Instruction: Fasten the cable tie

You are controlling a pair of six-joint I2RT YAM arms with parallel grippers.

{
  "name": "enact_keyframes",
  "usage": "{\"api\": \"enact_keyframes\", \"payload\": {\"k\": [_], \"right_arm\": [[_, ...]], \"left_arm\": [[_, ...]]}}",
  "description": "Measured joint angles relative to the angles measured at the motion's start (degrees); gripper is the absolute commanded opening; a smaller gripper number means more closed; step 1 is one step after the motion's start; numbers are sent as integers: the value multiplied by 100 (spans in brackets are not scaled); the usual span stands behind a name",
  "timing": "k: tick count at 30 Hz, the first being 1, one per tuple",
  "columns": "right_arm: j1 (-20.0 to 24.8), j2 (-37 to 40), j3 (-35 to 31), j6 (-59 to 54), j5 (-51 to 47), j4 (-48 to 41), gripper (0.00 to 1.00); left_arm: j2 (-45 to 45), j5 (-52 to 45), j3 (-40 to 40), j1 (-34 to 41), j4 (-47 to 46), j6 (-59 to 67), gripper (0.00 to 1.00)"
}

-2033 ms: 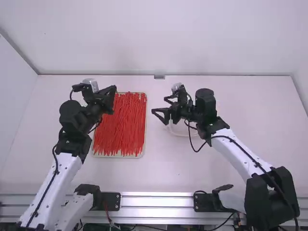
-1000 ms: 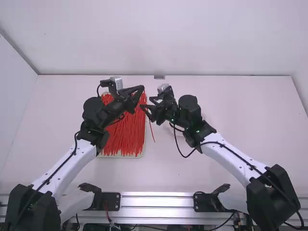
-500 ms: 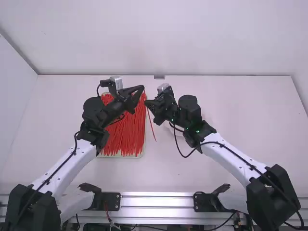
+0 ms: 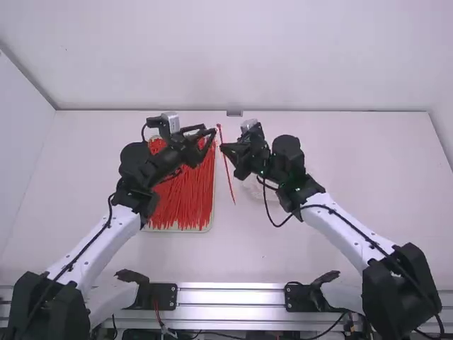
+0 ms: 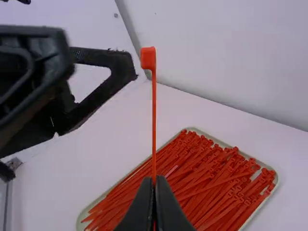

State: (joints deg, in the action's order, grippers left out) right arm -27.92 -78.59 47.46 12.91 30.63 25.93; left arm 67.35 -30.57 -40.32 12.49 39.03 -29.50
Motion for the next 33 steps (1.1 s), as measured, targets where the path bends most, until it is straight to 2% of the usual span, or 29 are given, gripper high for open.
{"api": "enact_keyframes", "payload": {"k": [7,9,14,23,28,33], "right_arm": [[636,0,0,0,1115,225,0],[811,2,0,-2,1530,424,0],[1086,0,2,2,2461,957,0],[1180,0,4,153,3141,1567,0],[1180,0,4,334,3335,2144,0],[1158,0,4,514,3373,2549,0]], "left_arm": [[0,-997,-61,-719,-11,238,74],[0,-1534,-247,-933,-39,385,80],[44,-2715,-938,-1158,-168,730,86],[772,-4249,-1947,-1123,-614,1331,84],[1392,-5110,-2457,-1110,-254,1453,83],[1753,-5582,-2774,-898,26,1388,84]]}}
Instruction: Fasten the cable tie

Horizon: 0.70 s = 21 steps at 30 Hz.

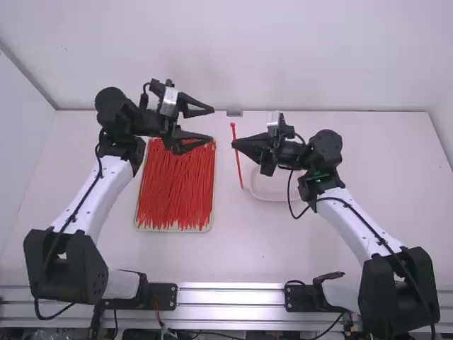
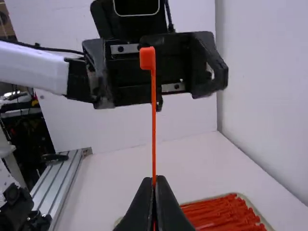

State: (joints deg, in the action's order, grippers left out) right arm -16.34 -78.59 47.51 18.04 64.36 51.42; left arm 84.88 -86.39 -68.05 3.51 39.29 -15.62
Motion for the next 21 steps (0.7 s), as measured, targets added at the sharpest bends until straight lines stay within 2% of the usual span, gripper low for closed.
{"api": "enact_keyframes", "payload": {"k": [13,16,21], "right_arm": [[-96,0,2,103,0,282,0],[-133,0,0,114,-2,348,0],[-133,0,2,129,-20,426,0]], "left_arm": [[116,-87,-457,610,-61,-144,73],[116,39,-470,610,-125,-229,61],[116,146,-470,616,-214,-254,51]]}}
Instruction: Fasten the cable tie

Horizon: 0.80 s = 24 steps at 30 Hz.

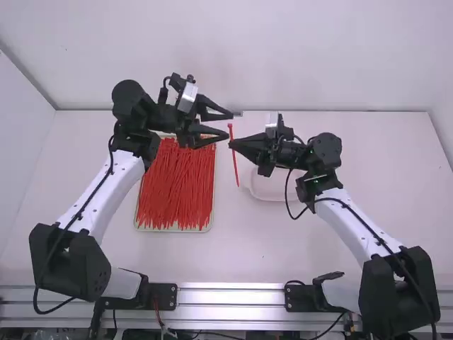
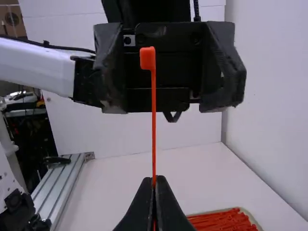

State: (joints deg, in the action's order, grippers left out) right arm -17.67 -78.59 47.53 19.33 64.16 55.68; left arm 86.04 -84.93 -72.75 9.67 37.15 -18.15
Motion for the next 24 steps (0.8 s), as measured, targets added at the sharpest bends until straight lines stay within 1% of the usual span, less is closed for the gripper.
{"api": "enact_keyframes", "payload": {"k": [6,8,13,18,21,23,24], "right_arm": [[0,0,-2,22,-2,199,0],[0,0,0,72,0,240,0],[0,0,-2,136,-2,345,0],[0,0,-2,138,-48,354,0],[0,0,0,140,-74,356,0],[0,0,-2,155,-96,374,0],[0,0,-2,149,-96,372,0]], "left_arm": [[0,11,0,48,0,-7,45],[-2,11,0,72,-2,-2,44],[0,11,0,129,-2,-4,40],[0,13,0,140,0,-2,29],[-2,15,0,155,0,0,26],[0,13,0,177,-2,4,18],[0,11,0,179,0,-9,16]]}}
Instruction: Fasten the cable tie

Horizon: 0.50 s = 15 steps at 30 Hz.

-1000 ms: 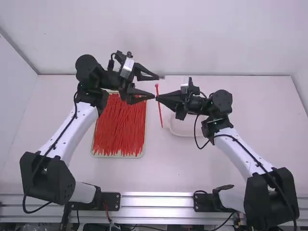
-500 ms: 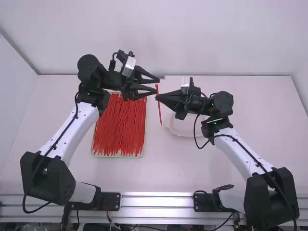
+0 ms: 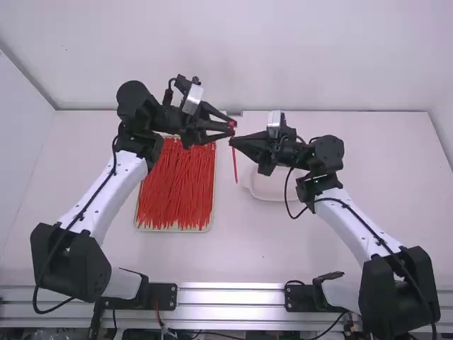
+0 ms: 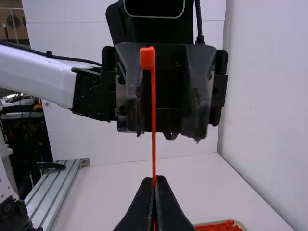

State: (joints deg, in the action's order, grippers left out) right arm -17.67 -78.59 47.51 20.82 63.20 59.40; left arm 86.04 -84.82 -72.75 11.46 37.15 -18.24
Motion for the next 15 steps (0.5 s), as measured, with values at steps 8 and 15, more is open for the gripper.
{"api": "enact_keyframes", "payload": {"k": [8,15], "right_arm": [[0,0,2,26,-46,0,0],[2,0,11,24,-72,-55,14]], "left_arm": [[0,37,0,9,-9,2,2],[0,136,0,13,140,-94,2]]}}
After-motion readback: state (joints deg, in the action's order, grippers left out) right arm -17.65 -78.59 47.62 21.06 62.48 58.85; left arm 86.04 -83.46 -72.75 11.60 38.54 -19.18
